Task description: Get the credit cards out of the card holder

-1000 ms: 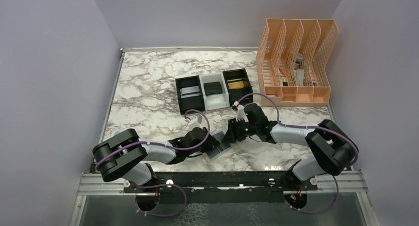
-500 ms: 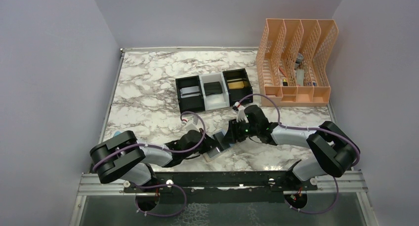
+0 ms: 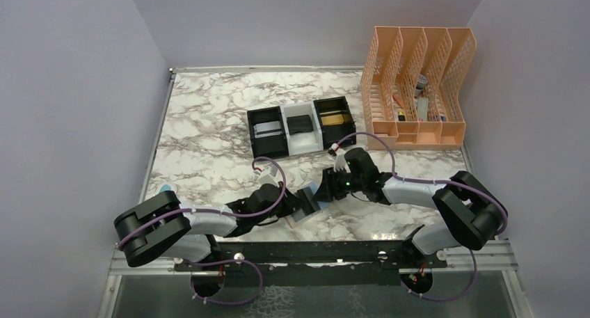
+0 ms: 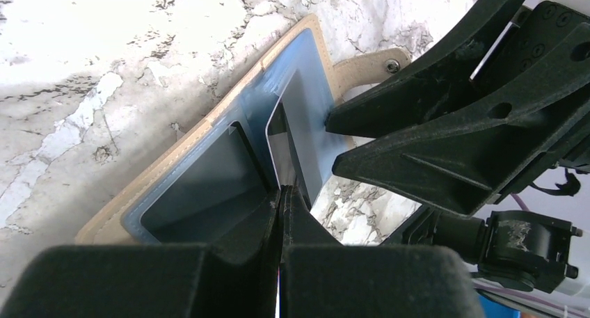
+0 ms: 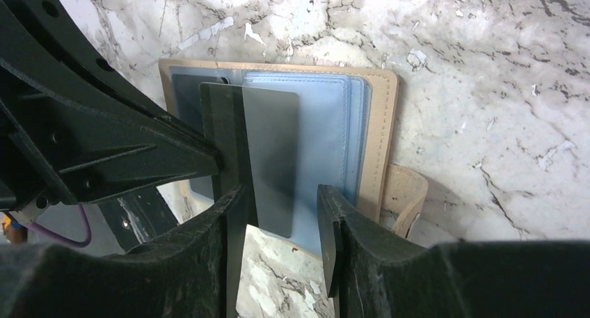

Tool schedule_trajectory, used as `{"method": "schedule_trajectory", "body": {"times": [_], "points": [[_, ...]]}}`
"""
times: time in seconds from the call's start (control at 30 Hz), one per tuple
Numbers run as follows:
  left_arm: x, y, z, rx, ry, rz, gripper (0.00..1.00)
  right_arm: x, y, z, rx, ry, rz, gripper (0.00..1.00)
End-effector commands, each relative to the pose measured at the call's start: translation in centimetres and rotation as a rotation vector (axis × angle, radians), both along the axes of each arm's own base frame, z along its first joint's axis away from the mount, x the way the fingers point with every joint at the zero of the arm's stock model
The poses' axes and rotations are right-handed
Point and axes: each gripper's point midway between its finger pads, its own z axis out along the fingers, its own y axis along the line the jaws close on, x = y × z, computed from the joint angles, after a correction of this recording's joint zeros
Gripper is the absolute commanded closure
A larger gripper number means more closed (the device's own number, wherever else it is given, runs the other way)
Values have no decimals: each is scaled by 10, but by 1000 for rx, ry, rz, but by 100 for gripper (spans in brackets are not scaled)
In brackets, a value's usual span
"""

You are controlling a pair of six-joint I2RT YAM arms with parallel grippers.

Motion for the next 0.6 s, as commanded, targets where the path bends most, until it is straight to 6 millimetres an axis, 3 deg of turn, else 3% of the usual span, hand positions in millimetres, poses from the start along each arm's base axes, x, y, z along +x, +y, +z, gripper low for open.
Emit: {"method": "schedule_trajectory", "body": {"times": [0.0, 0.13, 0.23, 0.47, 0.57], "points": [[-4, -2, -6, 51, 0, -43, 100, -3, -2, 13, -3, -21, 18, 58], [-3, -3, -7, 54, 4, -45, 100, 6, 4, 43, 39, -116, 43, 57], [-3, -4, -7, 56, 3, -44, 100, 6, 11, 47, 57, -121, 83, 57], [-1, -7, -6, 52, 4, -44, 100, 3, 15, 5, 0, -3, 111, 57], [0, -8, -5, 46, 13, -34, 93, -4, 10, -10, -17, 40, 102, 57]]}}
